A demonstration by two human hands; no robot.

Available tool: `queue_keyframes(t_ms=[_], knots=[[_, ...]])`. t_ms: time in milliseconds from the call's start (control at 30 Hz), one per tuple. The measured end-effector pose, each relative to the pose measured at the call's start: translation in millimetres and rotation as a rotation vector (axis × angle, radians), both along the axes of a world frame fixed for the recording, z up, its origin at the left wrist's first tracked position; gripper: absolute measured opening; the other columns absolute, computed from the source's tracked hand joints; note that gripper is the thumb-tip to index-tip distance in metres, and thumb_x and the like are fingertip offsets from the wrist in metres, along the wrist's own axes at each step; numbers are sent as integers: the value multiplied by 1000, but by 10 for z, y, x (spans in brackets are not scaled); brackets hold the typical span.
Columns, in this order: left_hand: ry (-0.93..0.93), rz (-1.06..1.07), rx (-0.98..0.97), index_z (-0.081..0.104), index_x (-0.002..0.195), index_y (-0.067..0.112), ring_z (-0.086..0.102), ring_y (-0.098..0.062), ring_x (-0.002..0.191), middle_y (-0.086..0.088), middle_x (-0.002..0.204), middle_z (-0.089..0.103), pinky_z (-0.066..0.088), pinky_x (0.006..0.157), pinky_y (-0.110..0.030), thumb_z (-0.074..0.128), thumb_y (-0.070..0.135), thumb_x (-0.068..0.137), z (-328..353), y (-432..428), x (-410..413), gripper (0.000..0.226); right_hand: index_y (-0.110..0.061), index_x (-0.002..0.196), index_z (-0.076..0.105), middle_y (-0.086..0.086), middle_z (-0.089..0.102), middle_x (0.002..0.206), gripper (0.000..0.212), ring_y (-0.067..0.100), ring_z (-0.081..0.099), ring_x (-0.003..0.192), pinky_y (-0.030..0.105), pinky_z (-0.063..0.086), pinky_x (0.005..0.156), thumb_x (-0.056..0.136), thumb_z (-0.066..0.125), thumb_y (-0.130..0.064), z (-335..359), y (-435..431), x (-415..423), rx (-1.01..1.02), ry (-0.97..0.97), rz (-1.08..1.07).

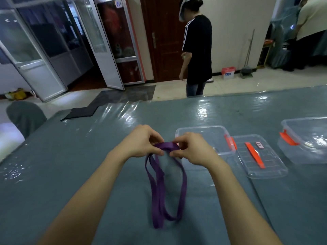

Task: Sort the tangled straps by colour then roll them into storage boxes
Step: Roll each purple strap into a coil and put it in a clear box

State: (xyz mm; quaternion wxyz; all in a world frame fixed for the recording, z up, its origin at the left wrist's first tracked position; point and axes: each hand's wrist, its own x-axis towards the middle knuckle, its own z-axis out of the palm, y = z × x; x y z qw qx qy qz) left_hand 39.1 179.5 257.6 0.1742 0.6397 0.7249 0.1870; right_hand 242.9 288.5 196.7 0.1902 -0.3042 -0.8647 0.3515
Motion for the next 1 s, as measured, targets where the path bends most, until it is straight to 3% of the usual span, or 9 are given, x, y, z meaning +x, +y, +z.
queue_keyframes(t_ms=[100, 200, 367, 467, 567, 667, 767, 867, 1000], knots=[[112, -44, 8, 88, 99, 22, 77, -6, 78, 7, 82, 82, 64, 82, -33, 101, 24, 74, 70, 66, 43, 28, -29, 106, 83, -1, 67, 74, 25, 11, 60, 65, 32, 49, 63, 84, 92, -37, 13, -38, -14, 72, -14, -18], [185, -102, 31, 88, 101, 22, 76, -7, 78, 6, 83, 82, 63, 82, -34, 100, 25, 74, 104, 117, 69, 30, -32, 113, 81, -4, 72, 68, 34, 9, 69, 64, 34, 59, 72, 82, 94, -37, -18, -69, 16, 21, 43, -4], [65, -167, 119, 88, 100, 26, 77, -4, 80, 10, 84, 83, 65, 83, -33, 101, 32, 75, 137, 158, 76, 29, -39, 80, 71, -8, 70, 63, 23, 9, 69, 57, 27, 55, 63, 82, 93, -34, -113, -98, 56, -13, 175, -54], [-39, -179, 100, 88, 104, 24, 78, -6, 84, 9, 88, 83, 64, 82, -26, 101, 28, 76, 148, 190, 23, 31, -25, 92, 77, -7, 66, 60, 21, 23, 74, 62, 41, 61, 68, 81, 95, -26, -147, -80, 107, -114, 315, -97], [-171, -202, 51, 86, 110, 21, 81, -9, 89, 8, 94, 85, 63, 84, -21, 100, 21, 78, 138, 185, -40, 35, -24, 95, 81, 7, 69, 67, 26, 26, 71, 53, 34, 58, 55, 76, 99, -20, -114, -68, 155, -264, 468, -114], [-348, -221, 22, 84, 118, 19, 82, -17, 101, 2, 106, 85, 64, 94, -27, 97, 17, 81, 110, 170, -78, 40, -28, 91, 82, 4, 67, 65, 27, 19, 59, 44, 26, 47, 45, 75, 100, -17, -58, -45, 197, -356, 559, -92], [-438, -224, 25, 83, 119, 19, 82, -22, 106, -2, 111, 85, 63, 101, -34, 94, 17, 85, 99, 182, -111, 35, -16, 99, 84, 3, 65, 65, 28, 17, 55, 43, 26, 45, 45, 76, 100, -14, -16, -19, 229, -421, 612, -69], [-472, -219, 26, 85, 113, 21, 83, -26, 103, -6, 107, 86, 65, 99, -40, 97, 19, 81, 80, 202, -73, 34, -6, 104, 82, 2, 63, 65, 32, 17, 57, 44, 27, 48, 48, 76, 98, -10, 29, -40, 227, -451, 646, -55], [-456, -196, 94, 86, 104, 24, 84, -28, 93, -6, 98, 86, 67, 94, -45, 103, 31, 73, 84, 226, -50, 35, -15, 105, 84, 3, 61, 68, 32, 20, 65, 53, 29, 55, 59, 77, 97, -8, 41, -13, 283, -382, 591, -52]])
